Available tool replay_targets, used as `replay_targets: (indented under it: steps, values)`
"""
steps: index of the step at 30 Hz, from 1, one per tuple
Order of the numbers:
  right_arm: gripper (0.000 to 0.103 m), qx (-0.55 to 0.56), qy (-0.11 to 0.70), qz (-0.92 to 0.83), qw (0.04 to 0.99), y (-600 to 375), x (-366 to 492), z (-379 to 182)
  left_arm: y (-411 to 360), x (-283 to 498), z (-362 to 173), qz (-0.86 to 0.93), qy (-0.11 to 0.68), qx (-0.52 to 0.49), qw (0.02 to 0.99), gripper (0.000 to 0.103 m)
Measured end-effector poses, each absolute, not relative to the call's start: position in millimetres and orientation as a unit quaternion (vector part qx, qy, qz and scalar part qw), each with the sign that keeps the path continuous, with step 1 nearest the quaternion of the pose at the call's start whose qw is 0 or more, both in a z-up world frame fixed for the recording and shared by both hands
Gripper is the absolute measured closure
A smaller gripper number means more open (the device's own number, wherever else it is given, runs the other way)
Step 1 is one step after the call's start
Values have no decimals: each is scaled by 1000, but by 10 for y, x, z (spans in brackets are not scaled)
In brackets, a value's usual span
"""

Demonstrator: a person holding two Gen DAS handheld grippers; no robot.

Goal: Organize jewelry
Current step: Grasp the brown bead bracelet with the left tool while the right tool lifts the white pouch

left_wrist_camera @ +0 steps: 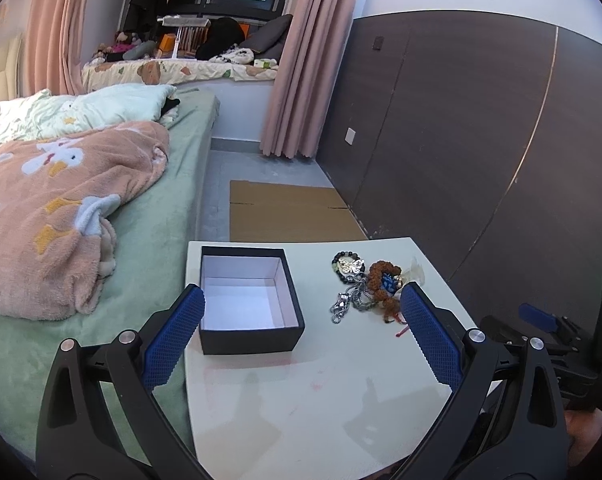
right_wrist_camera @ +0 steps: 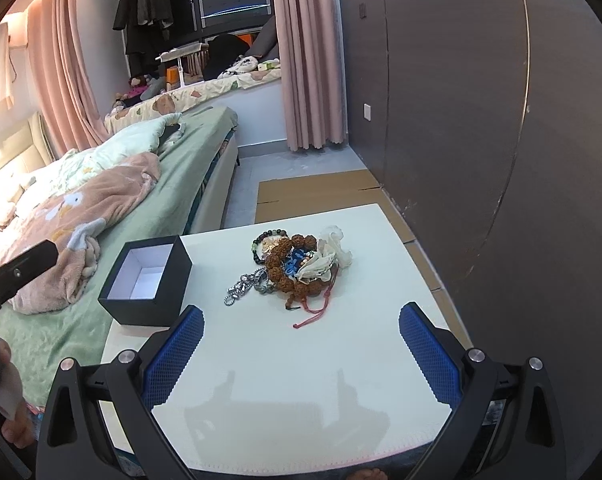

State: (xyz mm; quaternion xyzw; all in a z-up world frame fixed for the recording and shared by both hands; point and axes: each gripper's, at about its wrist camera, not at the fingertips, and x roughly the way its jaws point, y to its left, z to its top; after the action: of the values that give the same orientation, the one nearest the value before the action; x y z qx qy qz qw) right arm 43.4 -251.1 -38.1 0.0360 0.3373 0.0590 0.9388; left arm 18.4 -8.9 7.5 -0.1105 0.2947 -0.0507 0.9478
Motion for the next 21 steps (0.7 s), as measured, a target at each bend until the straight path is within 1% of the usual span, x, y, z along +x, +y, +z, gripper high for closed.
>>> replay_targets:
  steps: [2,3,4,5,6,7,11,12,16,18,21]
  values:
    - [8,52,337,58,938,-2582,506,-388,-98,259,67,-53,299,-111,946,5]
    - [10,57,339,56,937,-2611,545,-399,-106,301,65,-52,300,-112,946,5]
    - [14,63,343,54,936,-2642,597,-420,-101,342,64,-52,301,-114,945,6]
    - [16,72,350,51,933,-2678,668,-458,-96,394,66,-54,303,-120,944,8]
    - [21,77,356,50,930,-2702,711,-482,-95,440,70,-56,304,-124,943,12]
    - [27,86,367,50,925,-2731,777,-521,-100,505,78,-57,307,-127,942,13]
    - [35,132,396,64,906,-2845,1018,-677,-175,703,94,-70,318,-136,936,23]
    - [40,138,401,64,903,-2872,1077,-712,-204,749,91,-74,321,-136,934,26]
    - [51,165,418,67,891,-2948,1314,-841,-360,986,43,-90,340,-128,927,33]
    - [53,178,425,71,884,-2976,1424,-882,-421,1099,19,-96,350,-127,923,38]
    - [55,194,430,74,878,-3000,1579,-947,-492,1301,-31,-108,365,-131,915,42]
